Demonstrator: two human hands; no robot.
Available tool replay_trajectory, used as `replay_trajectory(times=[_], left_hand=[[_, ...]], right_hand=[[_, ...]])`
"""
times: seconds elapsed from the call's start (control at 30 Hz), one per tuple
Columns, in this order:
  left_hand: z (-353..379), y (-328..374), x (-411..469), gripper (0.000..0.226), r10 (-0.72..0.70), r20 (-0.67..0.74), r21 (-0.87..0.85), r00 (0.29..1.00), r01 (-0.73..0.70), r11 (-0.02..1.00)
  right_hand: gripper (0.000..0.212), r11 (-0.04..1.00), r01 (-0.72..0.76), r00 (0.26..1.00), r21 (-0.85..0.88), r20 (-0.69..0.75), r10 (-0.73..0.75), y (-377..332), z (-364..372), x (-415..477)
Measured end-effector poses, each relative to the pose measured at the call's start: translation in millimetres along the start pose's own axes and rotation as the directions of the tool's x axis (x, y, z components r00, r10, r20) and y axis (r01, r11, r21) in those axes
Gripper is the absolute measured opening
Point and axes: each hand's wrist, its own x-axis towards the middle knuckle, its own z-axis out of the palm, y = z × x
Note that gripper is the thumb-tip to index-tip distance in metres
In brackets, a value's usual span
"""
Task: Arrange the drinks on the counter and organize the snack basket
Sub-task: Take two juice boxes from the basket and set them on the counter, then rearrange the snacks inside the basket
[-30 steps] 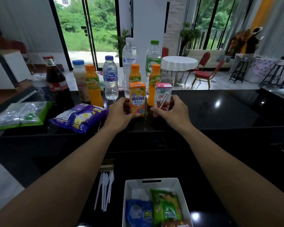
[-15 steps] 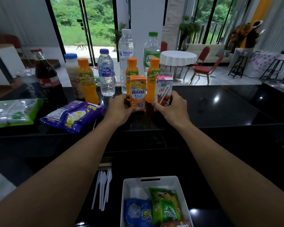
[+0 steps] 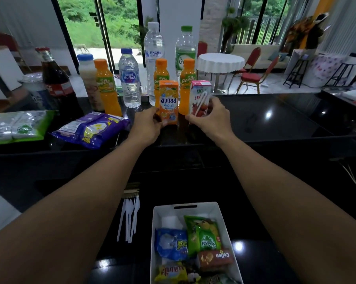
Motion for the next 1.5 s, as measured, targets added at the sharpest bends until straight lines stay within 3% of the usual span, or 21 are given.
replay_trajectory(times=[0.1,0.17,0.23,0.3,0.37,0.47,0.57,0.67,0.77,0.83,0.93,1.07,1.17,1.3,1.4,1.5], left_hand=[[-0.7,4.3,-17.7,0.037,0.039,-0.088,0.061,0.995,-0.034,0.998],[1.2,5.9,-35.2,0.030,0.194,-0.176,0.147,0.965,-0.169,0.975],[6.4,5.4,-59.3,0.019,0.389,-0.234,0.107,0.891,-0.374,0.921],[17.0,-1.6,-88.4,0.016,0.505,-0.254,0.060,0.825,-0.508,0.859],[34.0,-18.5,-121.2,0.016,0.532,-0.217,0.031,0.819,-0.539,0.842],[65.9,-57.8,-170.5,0.019,0.455,-0.023,0.029,0.890,-0.454,0.890],[93.8,-96.3,-214.3,0.024,0.303,0.253,0.068,0.919,-0.329,0.942],[114.7,-123.7,-245.3,0.032,0.099,0.478,0.103,0.873,-0.168,0.980],[132.8,-131.8,-257.4,0.043,-0.143,0.666,0.122,0.732,0.081,0.989],[143.8,-134.2,-256.5,0.050,-0.242,0.727,0.157,0.643,0.187,0.970],[156.2,-141.0,-253.0,0.061,-0.327,0.745,0.335,0.581,0.099,0.937],[165.2,-146.9,-252.1,0.073,-0.313,0.769,0.400,0.558,-0.038,0.916],[166.1,-149.3,-248.8,0.076,-0.268,0.755,0.441,0.599,-0.161,0.883],[167.1,-148.8,-241.5,0.084,-0.233,0.735,0.508,0.636,-0.291,0.811],[171.2,-148.0,-235.5,0.090,-0.249,0.739,0.550,0.626,-0.347,0.760],[175.3,-145.8,-232.6,0.088,-0.246,0.717,0.597,0.652,-0.392,0.699]], right_hand=[[0.069,0.993,0.013,0.993,0.114,-0.120,0.001,-5.0,-5.5,-9.5],[0.056,0.982,0.081,0.962,0.170,-0.270,-0.033,-7.3,-6.0,-23.0],[0.051,0.961,0.218,0.909,0.171,-0.395,-0.135,-6.0,-3.1,-45.3],[0.054,0.927,0.342,0.858,0.151,-0.452,-0.243,3.0,3.2,-75.8],[0.058,0.909,0.392,0.849,0.143,-0.438,-0.297,19.7,10.2,-113.6],[0.043,0.931,0.331,0.929,0.156,-0.228,-0.292,56.2,20.1,-173.6],[0.020,0.980,0.193,0.968,-0.037,0.170,-0.185,100.5,24.7,-215.3],[0.023,0.960,0.101,0.888,-0.262,0.459,0.031,137.0,22.3,-235.2],[0.043,0.902,-0.022,0.751,-0.432,0.588,0.300,151.2,18.8,-235.1],[0.045,0.862,0.006,0.661,-0.506,0.649,0.376,154.7,18.0,-228.0],[0.047,0.811,0.166,0.516,-0.560,0.751,0.413,153.8,17.9,-219.4],[0.058,0.804,0.136,0.396,-0.579,0.776,0.491,165.0,27.4,-218.6],[0.080,0.805,0.158,0.377,-0.572,0.788,0.486,177.3,36.3,-217.4],[0.106,0.737,0.380,0.416,-0.558,0.815,0.402,190.4,40.4,-215.4],[0.107,0.678,0.473,0.457,-0.562,0.815,0.357,198.6,43.9,-213.1],[0.091,0.655,0.527,0.465,-0.542,0.829,0.312,201.1,46.3,-205.3]])
